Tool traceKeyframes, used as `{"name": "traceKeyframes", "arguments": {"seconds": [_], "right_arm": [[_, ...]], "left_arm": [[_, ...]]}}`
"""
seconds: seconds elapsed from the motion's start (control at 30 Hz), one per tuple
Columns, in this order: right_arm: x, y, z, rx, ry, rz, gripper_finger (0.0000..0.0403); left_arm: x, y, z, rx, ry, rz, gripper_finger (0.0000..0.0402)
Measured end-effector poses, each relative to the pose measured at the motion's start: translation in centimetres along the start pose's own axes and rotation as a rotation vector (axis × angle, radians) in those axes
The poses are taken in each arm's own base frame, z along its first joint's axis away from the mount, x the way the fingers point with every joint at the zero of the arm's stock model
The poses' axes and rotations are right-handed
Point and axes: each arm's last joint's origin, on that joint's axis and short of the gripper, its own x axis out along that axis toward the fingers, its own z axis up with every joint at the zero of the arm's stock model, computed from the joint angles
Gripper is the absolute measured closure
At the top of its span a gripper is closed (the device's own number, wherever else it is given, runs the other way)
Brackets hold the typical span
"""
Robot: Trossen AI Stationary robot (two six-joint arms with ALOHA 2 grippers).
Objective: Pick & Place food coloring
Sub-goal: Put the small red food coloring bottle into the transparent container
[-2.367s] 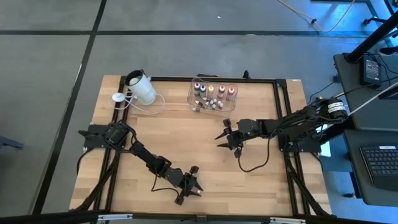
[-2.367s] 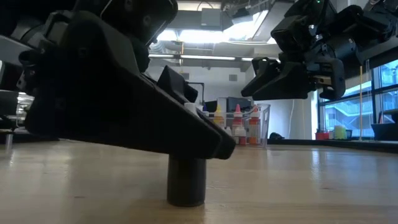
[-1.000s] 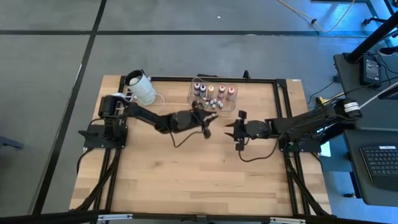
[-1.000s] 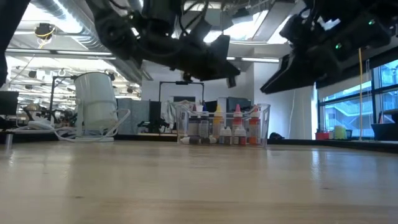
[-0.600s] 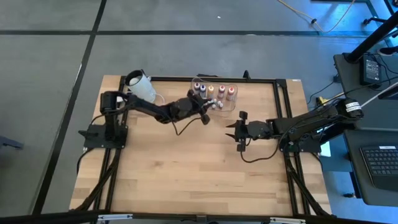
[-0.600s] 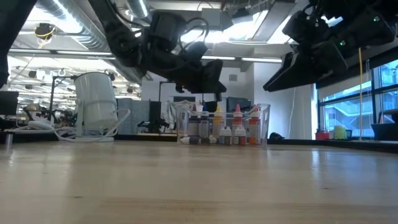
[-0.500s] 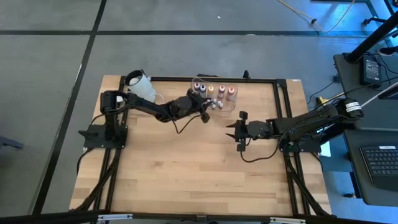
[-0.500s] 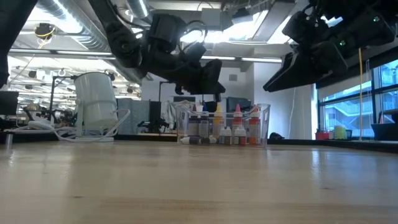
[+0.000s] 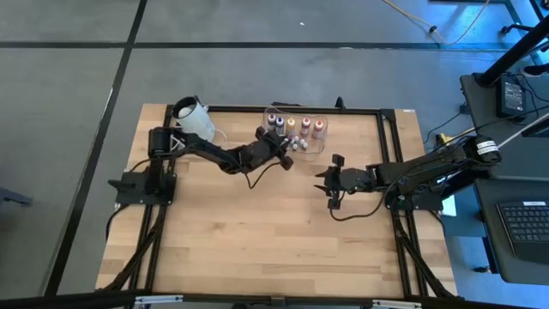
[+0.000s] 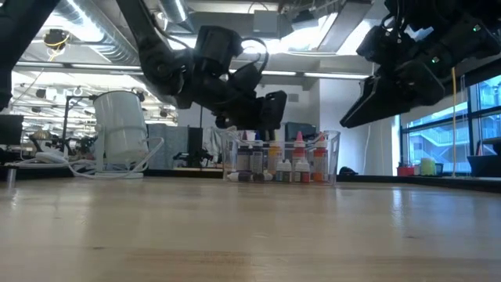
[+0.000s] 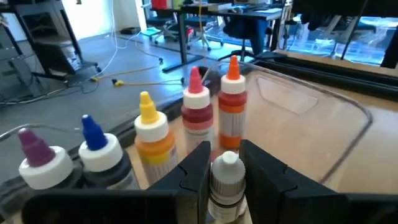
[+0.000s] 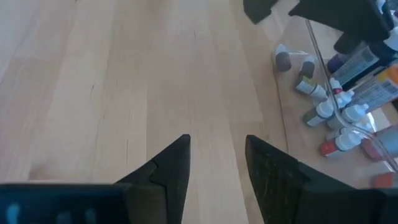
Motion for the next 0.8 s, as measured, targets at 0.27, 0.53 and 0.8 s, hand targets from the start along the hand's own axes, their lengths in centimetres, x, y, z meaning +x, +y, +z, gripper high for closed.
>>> {"name": "traceKeyframes", "arguments": {"seconds": [0.27,0.53,0.8], "right_arm": [[0.0,0.0,-0.1,-0.005,0.01,0.0,0.0247],[0.0,0.0,0.0,-0.043,0.003,-0.002,0.0247],[0.2,-0.6,0.2,-0.062,-0.017,-0.023,0.0247]], "left_arm": [[0.3,-0.1,0.1,-0.03,-0.009,0.03,0.0331],[0.8,0.1,-0.7,0.017,0.009,0.018,0.0331],[2.6,-0.3,3.0,0.106,-0.06,-0.3,0.0331]]}}
